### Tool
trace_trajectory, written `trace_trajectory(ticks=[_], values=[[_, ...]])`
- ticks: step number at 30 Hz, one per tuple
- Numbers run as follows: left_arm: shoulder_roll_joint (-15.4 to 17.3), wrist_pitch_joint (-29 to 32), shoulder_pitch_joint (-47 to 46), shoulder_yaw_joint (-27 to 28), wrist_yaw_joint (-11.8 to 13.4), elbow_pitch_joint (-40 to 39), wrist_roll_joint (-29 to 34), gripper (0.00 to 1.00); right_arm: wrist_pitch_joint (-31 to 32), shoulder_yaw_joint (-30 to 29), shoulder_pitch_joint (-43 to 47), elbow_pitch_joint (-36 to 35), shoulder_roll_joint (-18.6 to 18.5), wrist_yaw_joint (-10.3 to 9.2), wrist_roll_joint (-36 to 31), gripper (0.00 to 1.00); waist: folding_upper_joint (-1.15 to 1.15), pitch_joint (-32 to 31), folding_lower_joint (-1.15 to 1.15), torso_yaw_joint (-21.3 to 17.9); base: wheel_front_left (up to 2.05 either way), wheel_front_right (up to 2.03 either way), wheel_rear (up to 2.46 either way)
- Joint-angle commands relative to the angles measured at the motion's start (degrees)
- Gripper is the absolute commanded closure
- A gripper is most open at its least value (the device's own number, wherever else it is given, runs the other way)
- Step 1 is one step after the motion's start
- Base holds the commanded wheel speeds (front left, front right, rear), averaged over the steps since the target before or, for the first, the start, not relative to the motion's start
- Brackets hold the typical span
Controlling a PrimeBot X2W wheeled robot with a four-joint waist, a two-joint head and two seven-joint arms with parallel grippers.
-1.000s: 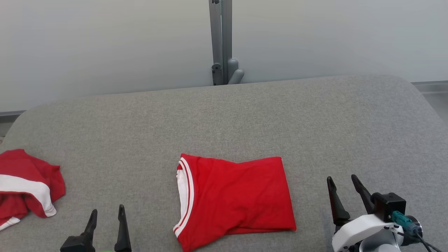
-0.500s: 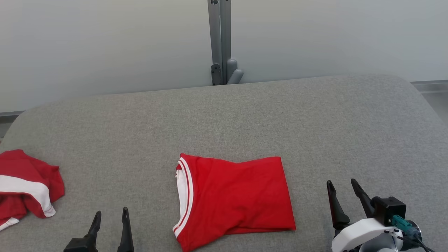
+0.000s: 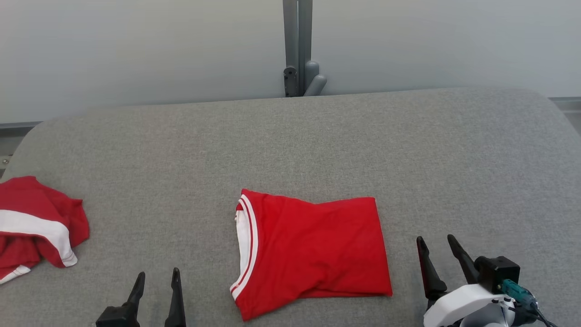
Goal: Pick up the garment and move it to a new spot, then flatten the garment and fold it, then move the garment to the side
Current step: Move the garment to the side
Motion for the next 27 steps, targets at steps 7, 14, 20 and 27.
trace_trajectory(ticks=[7, 14, 20, 27], values=[[0.2, 0.0, -1.7, -2.3, 0.6, -0.5, -0.8, 0.0, -0.2, 4.9, -3.1, 2.7, -0.1, -0.03, 4.5, 0.0, 0.0, 4.3, 0.0, 3.5, 0.0, 0.0, 0.0], [0.2, 0.0, -3.8, -3.7, 0.9, -0.4, -1.2, 0.0, -0.2, 6.9, -6.9, 6.4, -0.4, -0.04, 7.9, 0.0, 0.0, 7.2, 0.0, 6.1, 0.0, 0.0, 0.0], [0.2, 0.0, -4.9, -4.3, 1.1, -0.4, -1.4, 0.0, -0.2, 7.0, -9.0, 11.6, -0.8, -0.04, 11.7, 0.0, 0.0, 8.9, 0.0, 7.8, 0.0, 0.0, 0.0], [0.2, 0.0, -5.4, -3.9, 1.1, -0.7, -1.4, 0.0, 0.0, 11.9, -10.9, 15.7, -1.0, -0.03, 17.8, 0.47, 0.0, 9.7, 0.0, 8.3, 0.0, 0.0, 0.0]])
